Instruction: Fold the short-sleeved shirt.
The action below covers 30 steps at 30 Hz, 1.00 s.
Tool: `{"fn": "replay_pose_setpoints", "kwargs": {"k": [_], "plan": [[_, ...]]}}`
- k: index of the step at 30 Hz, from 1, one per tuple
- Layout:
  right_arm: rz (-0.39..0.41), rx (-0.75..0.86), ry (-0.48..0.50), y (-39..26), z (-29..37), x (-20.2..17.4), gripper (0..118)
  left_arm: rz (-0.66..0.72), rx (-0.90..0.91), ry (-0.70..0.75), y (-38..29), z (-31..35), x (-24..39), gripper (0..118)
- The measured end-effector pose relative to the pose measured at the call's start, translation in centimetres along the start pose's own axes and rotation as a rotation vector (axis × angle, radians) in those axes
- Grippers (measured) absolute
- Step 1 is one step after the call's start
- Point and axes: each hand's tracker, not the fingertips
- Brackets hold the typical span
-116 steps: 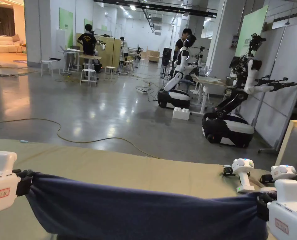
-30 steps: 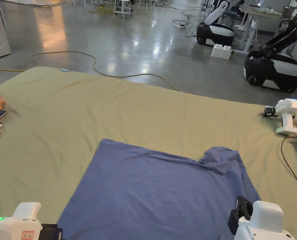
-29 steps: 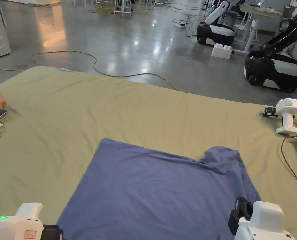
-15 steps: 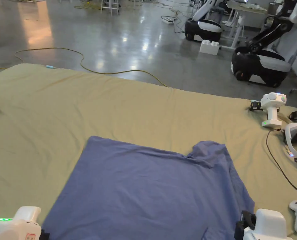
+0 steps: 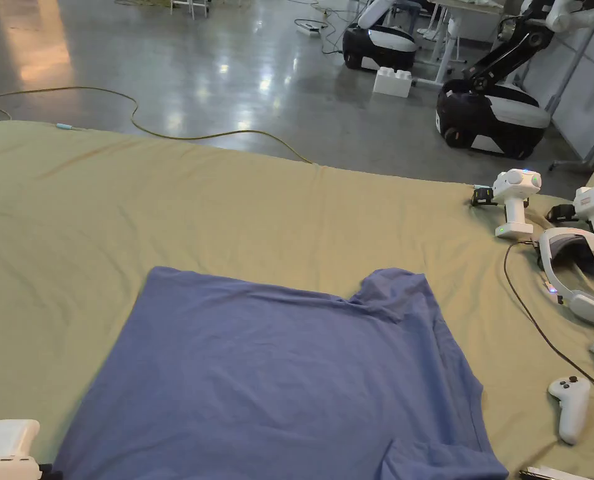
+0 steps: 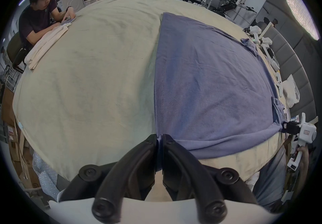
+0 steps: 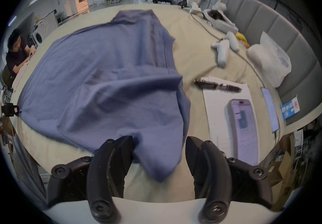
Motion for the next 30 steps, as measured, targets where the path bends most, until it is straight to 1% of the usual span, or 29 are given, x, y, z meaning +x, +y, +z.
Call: {"fn": "replay_pose_setpoints", "kwargs": {"k": [1,2,3,4,5,6,7,8,9,11,15,19,20,23,25,30], "plan": [[-0.011,-0.008,0.017,-0.1,-0.5,0.1,55,0.002,0.002,-0.002,-0.1,0.0,-0.1,7],[-0.023,-0.021,0.041,-0.2,-1.1,0.2,42,0.0,0.003,-0.003,-0.2,-0.1,-0.1,7],[-0.034,-0.035,0.068,-0.3,-1.4,0.1,37,-0.004,-0.001,-0.001,-0.2,-0.2,-0.1,7],[-0.055,-0.014,0.104,-0.7,-2.6,0.8,32,-0.006,0.001,0.0,-0.3,-0.2,-0.1,7],[-0.071,-0.006,0.141,-0.6,-2.5,0.7,26,-0.005,0.003,-0.002,-0.1,-0.2,0.0,7],[-0.062,-0.014,0.142,-0.5,-2.4,0.6,14,-0.003,0.002,-0.002,-0.1,-0.2,-0.1,7],[-0.035,-0.019,0.114,-0.4,-2.3,0.2,13,0.001,0.004,-0.004,-0.1,-0.1,-0.1,7],[0.026,-0.018,0.093,-0.1,-1.0,-0.6,11,0.004,0.008,-0.007,-0.1,0.0,-0.1,7],[0.047,-0.015,0.096,0.1,-0.5,-0.8,10,0.005,0.009,-0.009,0.0,0.2,0.0,7],[0.031,0.005,0.1,0.8,0.9,-0.7,10,0.006,0.02,-0.016,0.3,0.8,0.0,7],[0.039,0.087,0.105,3.8,3.4,-0.3,10,0.016,0.096,-0.051,2.6,3.3,0.2,7],[0.059,0.159,0.107,8.9,5.1,-0.5,10,0.024,0.169,-0.082,7.2,4.5,0.7,7],[0.069,0.16,0.109,10.0,3.2,0.5,10,0.012,0.169,-0.084,8.7,4.4,0.9,7],[0.073,0.165,0.108,13.7,1.5,0.2,10,-0.004,0.182,-0.071,12.6,1.9,0.3,7],[0.058,0.152,0.113,15.7,-0.1,0.1,10,0.004,0.168,-0.07,14.8,1.3,1.2,7],[0.016,0.086,0.11,19.1,-5.4,-0.3,10,0.025,0.108,-0.056,18.7,-3.8,0.8,7]]}}
